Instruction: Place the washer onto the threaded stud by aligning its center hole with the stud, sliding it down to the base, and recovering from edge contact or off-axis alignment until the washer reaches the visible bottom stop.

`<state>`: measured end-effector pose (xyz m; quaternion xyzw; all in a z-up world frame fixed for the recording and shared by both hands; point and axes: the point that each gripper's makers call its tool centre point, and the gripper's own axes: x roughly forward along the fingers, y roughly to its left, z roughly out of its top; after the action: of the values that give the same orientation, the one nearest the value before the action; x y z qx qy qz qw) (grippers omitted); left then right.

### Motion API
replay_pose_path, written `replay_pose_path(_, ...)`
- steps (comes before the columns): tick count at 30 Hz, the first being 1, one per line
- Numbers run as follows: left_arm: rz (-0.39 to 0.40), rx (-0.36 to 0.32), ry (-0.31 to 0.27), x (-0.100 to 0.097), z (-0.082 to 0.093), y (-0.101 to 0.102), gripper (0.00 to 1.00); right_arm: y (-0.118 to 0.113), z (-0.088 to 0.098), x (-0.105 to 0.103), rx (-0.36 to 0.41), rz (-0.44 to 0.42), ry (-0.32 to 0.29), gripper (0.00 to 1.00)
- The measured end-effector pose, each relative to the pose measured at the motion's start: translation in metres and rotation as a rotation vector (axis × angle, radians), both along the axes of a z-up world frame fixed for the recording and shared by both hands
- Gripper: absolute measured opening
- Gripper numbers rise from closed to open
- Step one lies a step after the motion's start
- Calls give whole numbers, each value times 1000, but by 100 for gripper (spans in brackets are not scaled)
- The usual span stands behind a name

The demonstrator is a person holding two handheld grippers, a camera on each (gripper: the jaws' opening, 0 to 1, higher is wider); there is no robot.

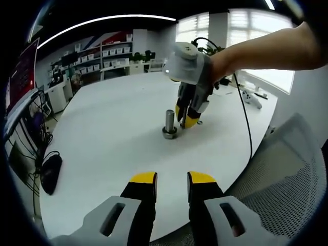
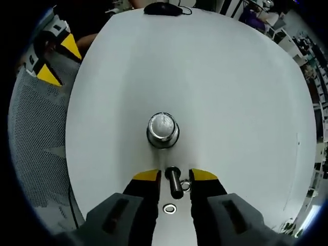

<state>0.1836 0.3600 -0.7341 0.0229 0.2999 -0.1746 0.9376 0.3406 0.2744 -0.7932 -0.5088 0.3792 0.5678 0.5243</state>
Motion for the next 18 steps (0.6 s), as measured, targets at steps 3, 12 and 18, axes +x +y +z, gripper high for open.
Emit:
replay_pose_path(3, -3, 0, 2, 0, 0, -1, 21, -2, 2, 3, 15, -27, -8, 32)
replay_pose_path(12, -14, 0, 6, -1, -1, -2, 21, -19, 13, 12, 78, -85, -34, 44)
replay_pose_path(18, -15, 1, 5, -1, -1, -2, 21, -32, 22, 15, 109, -134, -21, 44)
